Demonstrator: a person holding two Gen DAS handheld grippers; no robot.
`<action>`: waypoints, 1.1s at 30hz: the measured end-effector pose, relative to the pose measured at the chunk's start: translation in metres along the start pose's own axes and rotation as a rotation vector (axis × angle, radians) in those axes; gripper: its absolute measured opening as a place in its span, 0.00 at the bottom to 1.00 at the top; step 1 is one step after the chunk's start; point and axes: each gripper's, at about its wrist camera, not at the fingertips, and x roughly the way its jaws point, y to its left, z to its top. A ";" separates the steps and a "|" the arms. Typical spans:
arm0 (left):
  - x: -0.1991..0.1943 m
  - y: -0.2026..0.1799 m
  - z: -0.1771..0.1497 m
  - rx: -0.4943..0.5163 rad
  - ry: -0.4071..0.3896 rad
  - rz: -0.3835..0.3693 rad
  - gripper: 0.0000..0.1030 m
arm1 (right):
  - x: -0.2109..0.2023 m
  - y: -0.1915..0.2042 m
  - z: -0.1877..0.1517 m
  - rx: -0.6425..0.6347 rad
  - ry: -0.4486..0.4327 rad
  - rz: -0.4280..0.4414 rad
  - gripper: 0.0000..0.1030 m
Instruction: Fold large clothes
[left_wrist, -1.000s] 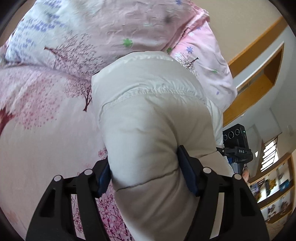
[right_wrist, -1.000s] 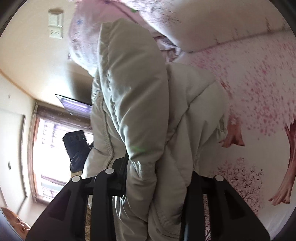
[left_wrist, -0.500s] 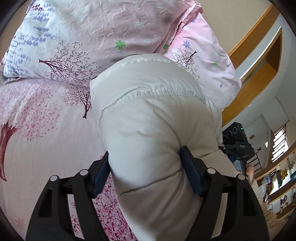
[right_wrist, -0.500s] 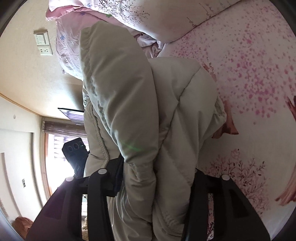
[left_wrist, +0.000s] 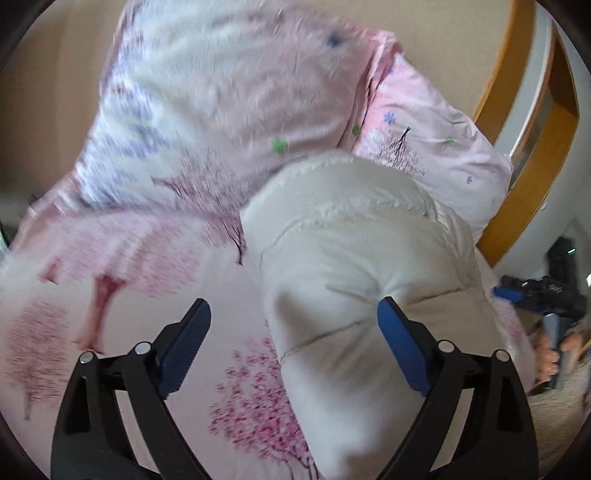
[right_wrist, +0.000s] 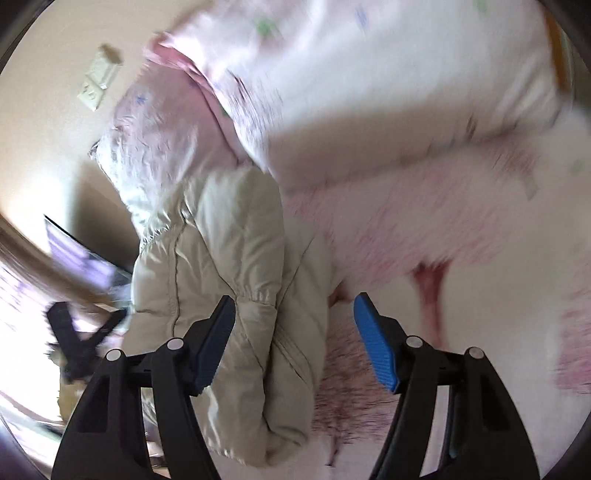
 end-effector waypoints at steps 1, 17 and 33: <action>-0.008 -0.006 -0.001 0.023 -0.023 0.017 0.92 | -0.008 0.011 -0.005 -0.053 -0.031 -0.025 0.66; -0.002 -0.107 -0.050 0.335 0.023 0.106 0.98 | 0.004 0.097 -0.091 -0.419 -0.098 -0.227 0.35; 0.027 -0.111 -0.069 0.353 0.069 0.150 0.98 | 0.005 0.079 -0.041 -0.341 -0.112 -0.166 0.34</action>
